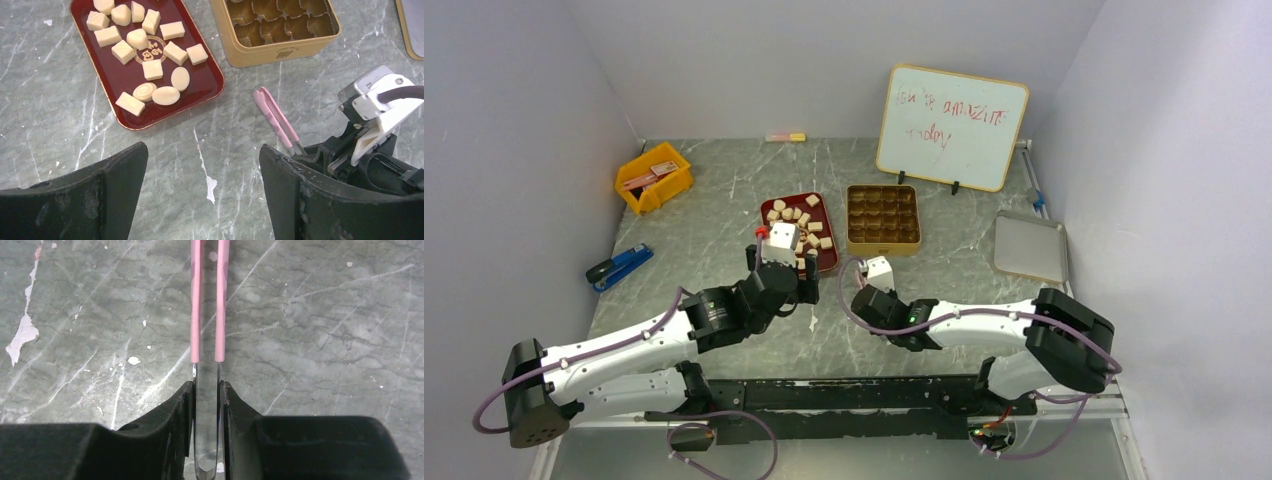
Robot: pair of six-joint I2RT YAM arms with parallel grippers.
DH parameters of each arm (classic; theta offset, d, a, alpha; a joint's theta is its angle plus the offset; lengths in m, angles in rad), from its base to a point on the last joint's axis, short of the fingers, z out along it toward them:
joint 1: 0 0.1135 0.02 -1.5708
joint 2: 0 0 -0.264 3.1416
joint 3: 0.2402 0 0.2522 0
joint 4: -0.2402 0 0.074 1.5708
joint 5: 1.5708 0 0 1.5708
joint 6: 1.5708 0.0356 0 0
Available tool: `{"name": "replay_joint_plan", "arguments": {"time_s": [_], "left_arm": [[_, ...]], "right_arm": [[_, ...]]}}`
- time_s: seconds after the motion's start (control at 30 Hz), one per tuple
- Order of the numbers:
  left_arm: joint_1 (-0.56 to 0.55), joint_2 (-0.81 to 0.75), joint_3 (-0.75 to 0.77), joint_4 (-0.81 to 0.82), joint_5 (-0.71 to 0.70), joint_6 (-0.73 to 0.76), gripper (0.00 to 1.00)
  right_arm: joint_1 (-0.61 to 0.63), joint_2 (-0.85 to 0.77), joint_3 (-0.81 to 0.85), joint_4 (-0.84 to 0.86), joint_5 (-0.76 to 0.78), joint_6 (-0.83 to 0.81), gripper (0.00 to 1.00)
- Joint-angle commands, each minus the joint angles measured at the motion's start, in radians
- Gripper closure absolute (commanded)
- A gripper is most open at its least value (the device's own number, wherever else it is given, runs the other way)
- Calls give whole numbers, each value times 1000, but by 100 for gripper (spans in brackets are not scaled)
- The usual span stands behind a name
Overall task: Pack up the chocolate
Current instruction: Pick up the clamp at the center of the board, then pick up the fake chocolate from the plate.
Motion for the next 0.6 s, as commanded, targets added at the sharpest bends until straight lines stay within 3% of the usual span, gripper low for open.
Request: {"name": "replay_joint_plan", "arguments": {"time_s": [0.0,0.57], "left_arm": [[-6,-16,-7,-1,-30,-29,14],[-6,-28,62,-78,-92,-54,13]], "right_arm": [[17,-53,50,-45,48,21,81],[91,-64,238,-243,-1,14,82]]}}
